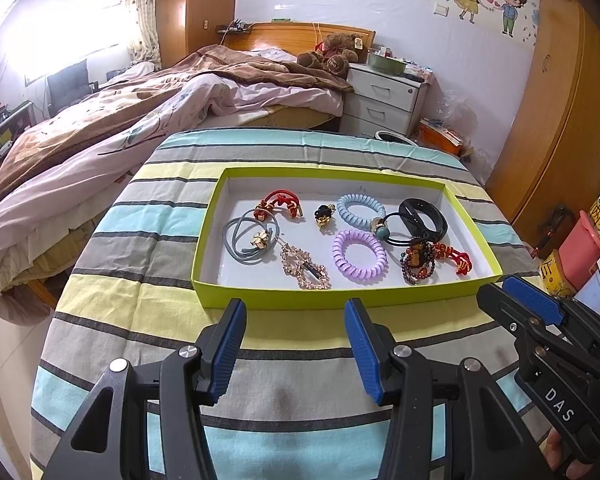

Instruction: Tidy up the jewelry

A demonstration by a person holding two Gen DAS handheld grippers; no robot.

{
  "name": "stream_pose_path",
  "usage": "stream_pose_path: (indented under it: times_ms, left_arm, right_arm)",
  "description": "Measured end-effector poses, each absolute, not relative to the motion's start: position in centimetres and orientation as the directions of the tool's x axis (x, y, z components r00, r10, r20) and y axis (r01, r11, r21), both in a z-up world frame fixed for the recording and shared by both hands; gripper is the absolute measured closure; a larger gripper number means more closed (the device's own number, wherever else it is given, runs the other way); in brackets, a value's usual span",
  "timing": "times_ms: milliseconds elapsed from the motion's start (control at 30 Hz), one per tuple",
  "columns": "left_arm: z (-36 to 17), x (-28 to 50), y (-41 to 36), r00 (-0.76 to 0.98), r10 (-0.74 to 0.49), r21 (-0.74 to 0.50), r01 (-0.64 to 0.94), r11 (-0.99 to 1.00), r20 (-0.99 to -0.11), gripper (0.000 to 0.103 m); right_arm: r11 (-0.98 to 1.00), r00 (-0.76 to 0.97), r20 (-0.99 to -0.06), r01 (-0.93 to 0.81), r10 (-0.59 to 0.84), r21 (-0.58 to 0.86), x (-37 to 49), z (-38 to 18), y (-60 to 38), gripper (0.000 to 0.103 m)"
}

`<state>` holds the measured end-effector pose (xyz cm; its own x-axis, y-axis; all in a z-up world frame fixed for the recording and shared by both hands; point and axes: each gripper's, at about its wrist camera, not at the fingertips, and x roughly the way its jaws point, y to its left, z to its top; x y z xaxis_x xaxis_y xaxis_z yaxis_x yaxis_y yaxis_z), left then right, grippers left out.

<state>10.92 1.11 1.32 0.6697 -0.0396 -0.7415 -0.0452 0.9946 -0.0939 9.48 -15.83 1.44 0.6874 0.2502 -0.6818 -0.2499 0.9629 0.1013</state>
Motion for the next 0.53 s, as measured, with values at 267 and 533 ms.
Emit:
stream_pose_path:
  times_ms: [267, 533]
  left_arm:
    - [0.99, 10.96, 1.23, 0.667, -0.040, -0.096, -0.048, 0.994, -0.744, 0.052]
    - [0.85, 10.95, 1.39, 0.665, -0.037, -0.091, -0.047, 0.995, -0.746, 0.052]
  right_arm:
    - [0.963, 0.687, -0.682, -0.249, 0.252, 0.104, 9.45, 1.38, -15.87, 0.068]
    - [0.963, 0.687, -0.682, -0.250, 0.253, 0.105, 9.51, 1.36, -15.88, 0.068]
